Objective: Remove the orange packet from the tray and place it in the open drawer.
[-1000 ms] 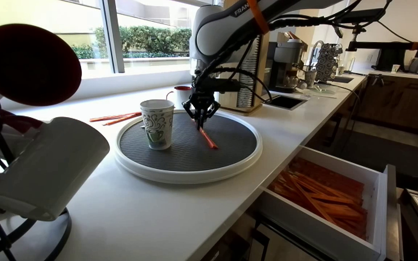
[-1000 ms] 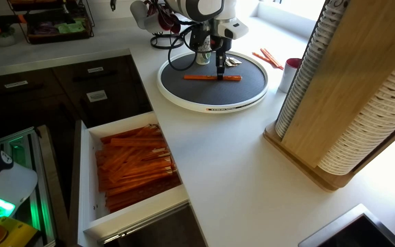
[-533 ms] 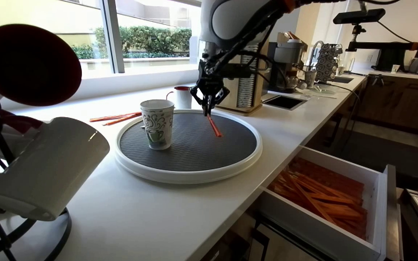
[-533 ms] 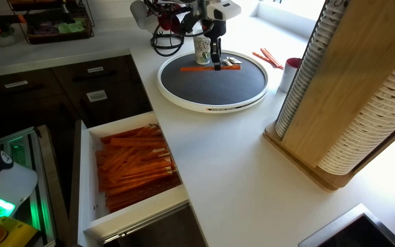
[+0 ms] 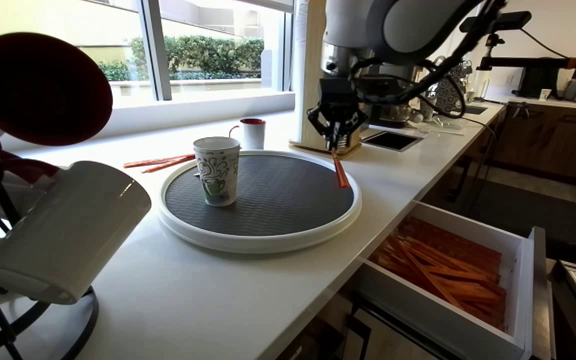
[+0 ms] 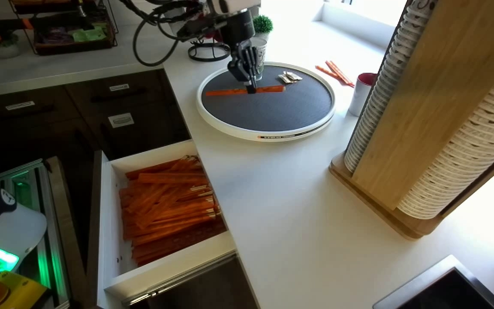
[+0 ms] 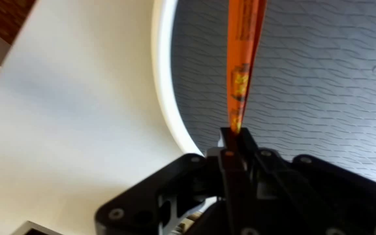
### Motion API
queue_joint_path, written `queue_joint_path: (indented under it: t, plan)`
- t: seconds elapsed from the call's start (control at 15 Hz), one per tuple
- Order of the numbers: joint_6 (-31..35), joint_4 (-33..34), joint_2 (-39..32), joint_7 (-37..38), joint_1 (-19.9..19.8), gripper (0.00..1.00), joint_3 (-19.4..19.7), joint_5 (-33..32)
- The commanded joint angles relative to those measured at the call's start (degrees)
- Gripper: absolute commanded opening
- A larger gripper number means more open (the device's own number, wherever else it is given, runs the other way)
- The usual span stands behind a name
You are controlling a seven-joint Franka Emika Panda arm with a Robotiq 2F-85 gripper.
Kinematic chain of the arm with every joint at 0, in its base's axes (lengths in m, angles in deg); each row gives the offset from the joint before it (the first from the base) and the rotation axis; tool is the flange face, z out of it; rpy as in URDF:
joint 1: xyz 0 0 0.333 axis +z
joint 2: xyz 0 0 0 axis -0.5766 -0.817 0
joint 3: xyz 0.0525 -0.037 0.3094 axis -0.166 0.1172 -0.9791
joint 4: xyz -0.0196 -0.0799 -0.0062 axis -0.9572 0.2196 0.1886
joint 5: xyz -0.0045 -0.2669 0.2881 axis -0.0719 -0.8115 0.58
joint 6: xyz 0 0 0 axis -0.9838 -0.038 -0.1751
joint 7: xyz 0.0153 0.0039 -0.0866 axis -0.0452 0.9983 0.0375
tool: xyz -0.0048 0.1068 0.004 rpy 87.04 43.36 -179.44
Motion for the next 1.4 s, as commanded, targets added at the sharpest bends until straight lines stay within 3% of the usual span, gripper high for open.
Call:
queue_joint_path:
  t: [0.0, 0.2, 0.47, 0.8, 1.0, 1.07, 1.13, 1.33]
  plan:
    - [-2.48, -14.1, 12.46, 8.4, -2.74, 0.02, -3.23, -4.24]
    - [-7.37, -22.74, 20.46, 12.6, -6.44, 0.02, -6.49, -7.94]
    - [-10.84, -31.51, 29.29, 12.33, -12.13, 0.02, -9.74, -11.71]
    - [-9.86, -38.0, 33.2, 12.84, -19.78, 0.02, -11.82, -28.23]
    - [-6.49, -39.79, 29.73, 10.75, -20.42, 0.02, -10.16, -36.85]
    - [-9.69, -37.92, 31.08, 11.09, -19.11, 0.02, -9.97, -32.37]
    - [-9.41, -38.34, 30.65, 11.22, -19.14, 0.07, -9.73, -33.03]
    - [-9.4, -37.65, 30.59, 11.19, -19.08, 0.07, -9.7, -32.97]
